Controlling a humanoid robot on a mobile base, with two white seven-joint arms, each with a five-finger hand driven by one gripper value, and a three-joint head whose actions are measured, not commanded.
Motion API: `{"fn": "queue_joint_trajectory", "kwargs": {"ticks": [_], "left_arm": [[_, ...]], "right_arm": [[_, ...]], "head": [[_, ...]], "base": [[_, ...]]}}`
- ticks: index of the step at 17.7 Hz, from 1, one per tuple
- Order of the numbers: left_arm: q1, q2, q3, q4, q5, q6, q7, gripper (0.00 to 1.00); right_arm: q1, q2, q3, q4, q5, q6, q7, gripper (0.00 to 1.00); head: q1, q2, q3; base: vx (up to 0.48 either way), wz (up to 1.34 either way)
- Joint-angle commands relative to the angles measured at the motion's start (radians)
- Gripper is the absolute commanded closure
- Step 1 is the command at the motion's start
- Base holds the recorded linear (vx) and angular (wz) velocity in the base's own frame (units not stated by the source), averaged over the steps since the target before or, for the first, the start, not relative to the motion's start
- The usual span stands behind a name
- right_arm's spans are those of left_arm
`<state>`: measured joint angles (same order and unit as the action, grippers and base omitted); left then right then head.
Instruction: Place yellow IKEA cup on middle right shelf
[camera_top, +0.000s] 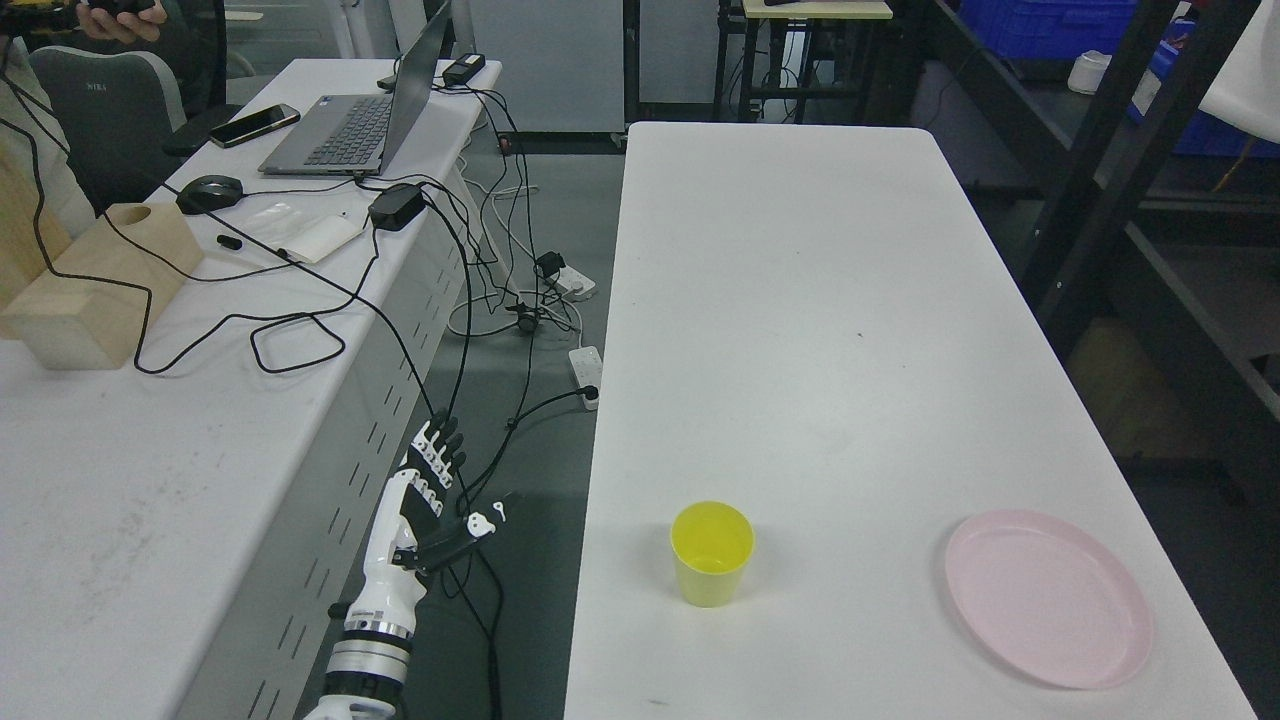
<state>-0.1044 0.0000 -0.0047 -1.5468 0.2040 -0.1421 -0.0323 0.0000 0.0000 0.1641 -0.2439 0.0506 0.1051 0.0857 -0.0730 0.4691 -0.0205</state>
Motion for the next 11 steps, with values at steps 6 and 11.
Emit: {"fn": "queue_joint_trajectory", "kwargs": {"ticks": [6,11], "left_arm": [[-0.034,0.017,-0.339,-0.004,0.000,-0.007,0.000,0.00],[-0.032,0.017,-0.428,-0.004,0.000,-0.025,0.000,0.00]], "right_arm": [[0.006,-0.017,0.000,0.000,0.000,0.001,0.000,0.01],[0.006,-0.017,0.000,0.000,0.000,0.001,0.000,0.01]], "head": [[0.0000,0.000,0.000],[0.0000,0.000,0.000]], "base": [[0.000,0.00],[0.000,0.00]]}}
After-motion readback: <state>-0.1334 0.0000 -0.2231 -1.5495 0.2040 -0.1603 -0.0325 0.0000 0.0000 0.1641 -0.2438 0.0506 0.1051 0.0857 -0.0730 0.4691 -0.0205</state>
